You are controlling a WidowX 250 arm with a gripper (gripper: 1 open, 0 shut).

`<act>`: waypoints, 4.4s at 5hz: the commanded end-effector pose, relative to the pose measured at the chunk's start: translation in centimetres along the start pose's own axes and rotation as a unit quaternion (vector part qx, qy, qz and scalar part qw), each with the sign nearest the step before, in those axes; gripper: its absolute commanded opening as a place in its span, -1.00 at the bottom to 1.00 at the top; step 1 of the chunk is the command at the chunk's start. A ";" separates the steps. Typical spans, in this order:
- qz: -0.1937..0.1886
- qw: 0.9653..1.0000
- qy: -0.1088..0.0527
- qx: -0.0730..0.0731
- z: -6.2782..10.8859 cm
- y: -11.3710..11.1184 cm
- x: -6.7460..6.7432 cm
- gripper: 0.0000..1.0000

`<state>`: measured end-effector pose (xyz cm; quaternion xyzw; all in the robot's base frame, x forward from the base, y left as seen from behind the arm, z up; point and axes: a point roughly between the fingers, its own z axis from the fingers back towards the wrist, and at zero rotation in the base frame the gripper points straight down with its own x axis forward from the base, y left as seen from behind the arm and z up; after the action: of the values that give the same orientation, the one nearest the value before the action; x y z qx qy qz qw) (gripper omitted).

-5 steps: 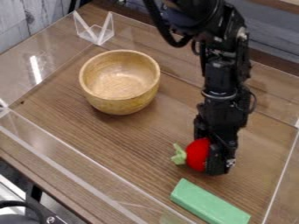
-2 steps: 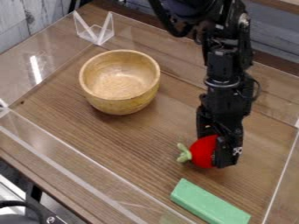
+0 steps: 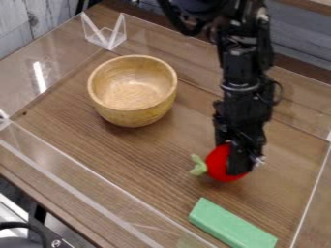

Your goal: Move the red object to the left side of the table

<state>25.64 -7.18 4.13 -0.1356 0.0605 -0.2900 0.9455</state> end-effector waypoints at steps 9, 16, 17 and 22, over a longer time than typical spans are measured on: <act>0.147 0.982 -0.089 0.079 11.0 15.4 -18.2 -1.00; 0.144 0.984 -0.094 0.039 2.8 16.3 -15.7 1.00; 0.134 0.986 -0.096 0.035 2.7 17.0 -15.5 1.00; 0.209 0.968 -0.131 0.037 5.7 19.9 -16.3 1.00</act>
<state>23.10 18.45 2.60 -0.1462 -0.0254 -0.0614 0.9870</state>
